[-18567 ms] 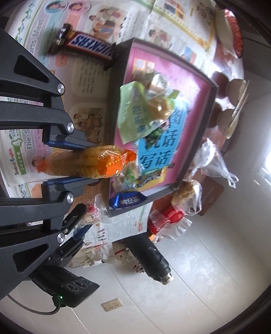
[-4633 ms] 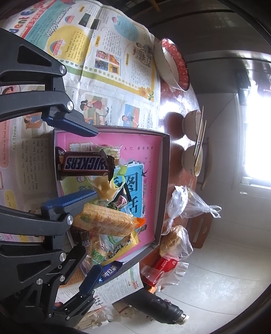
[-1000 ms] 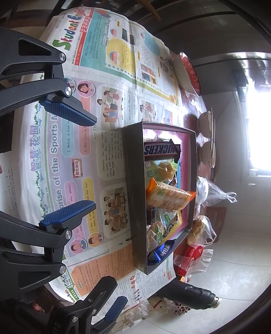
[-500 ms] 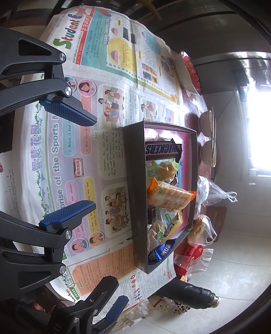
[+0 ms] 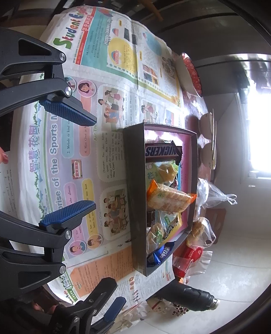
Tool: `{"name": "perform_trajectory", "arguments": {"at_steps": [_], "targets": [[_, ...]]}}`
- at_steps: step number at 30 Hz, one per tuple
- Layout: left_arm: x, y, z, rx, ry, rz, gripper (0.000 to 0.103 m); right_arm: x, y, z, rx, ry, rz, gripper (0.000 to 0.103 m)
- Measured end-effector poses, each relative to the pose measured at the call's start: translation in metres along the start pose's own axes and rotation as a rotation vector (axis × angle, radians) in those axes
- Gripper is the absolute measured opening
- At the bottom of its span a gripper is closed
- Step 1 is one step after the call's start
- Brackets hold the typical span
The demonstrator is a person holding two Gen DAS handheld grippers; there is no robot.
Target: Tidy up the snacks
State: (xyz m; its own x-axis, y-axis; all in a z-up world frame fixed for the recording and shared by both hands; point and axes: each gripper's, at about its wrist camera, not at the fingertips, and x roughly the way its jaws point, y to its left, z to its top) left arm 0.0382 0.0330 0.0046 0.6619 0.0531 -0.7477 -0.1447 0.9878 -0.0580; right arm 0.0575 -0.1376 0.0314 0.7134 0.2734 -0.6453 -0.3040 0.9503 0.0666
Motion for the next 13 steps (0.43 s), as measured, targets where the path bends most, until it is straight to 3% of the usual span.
{"name": "perform_trajectory", "arguments": {"at_steps": [13], "targets": [[0.001, 0.004, 0.003, 0.001, -0.006, 0.013, 0.075, -0.005, -0.014, 0.011, 0.009, -0.023, -0.036, 0.101]]}}
